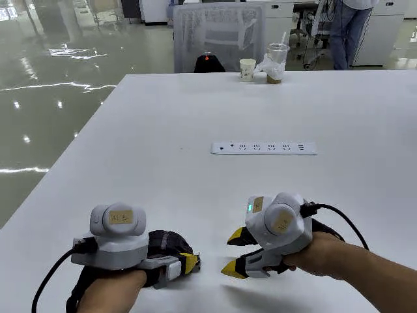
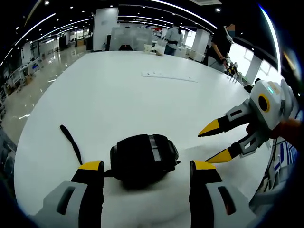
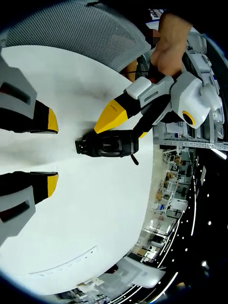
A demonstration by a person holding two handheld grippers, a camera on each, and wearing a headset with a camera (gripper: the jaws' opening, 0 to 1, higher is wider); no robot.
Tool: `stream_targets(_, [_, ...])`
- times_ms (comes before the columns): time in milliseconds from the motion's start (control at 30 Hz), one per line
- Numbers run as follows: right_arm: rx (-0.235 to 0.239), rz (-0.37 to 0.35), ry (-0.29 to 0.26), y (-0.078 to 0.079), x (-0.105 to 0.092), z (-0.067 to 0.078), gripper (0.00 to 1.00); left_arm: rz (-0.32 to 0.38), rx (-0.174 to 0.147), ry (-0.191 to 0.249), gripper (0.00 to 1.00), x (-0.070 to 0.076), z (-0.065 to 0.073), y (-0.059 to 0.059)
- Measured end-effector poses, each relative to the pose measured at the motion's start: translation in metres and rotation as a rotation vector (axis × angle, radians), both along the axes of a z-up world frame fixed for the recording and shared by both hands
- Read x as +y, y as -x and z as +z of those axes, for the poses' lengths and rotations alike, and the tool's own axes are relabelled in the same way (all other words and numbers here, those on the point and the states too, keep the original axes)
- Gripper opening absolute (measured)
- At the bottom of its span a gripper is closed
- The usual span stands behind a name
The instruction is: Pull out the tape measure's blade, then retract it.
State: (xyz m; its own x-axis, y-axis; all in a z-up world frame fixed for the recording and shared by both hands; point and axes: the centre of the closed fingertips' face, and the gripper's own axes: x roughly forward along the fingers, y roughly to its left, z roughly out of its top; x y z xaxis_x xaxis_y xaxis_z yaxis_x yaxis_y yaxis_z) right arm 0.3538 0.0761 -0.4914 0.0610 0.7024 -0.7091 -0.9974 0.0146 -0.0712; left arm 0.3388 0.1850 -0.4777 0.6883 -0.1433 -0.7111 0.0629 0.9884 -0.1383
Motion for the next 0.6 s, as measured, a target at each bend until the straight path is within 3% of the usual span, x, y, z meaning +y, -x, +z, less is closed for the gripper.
stream_targets(600, [0.026, -0.198, -0.065, 0.010, -0.033, 0.017, 0.41, -0.088, -0.027, -0.014, 0.74, -0.006, 0.004, 0.023])
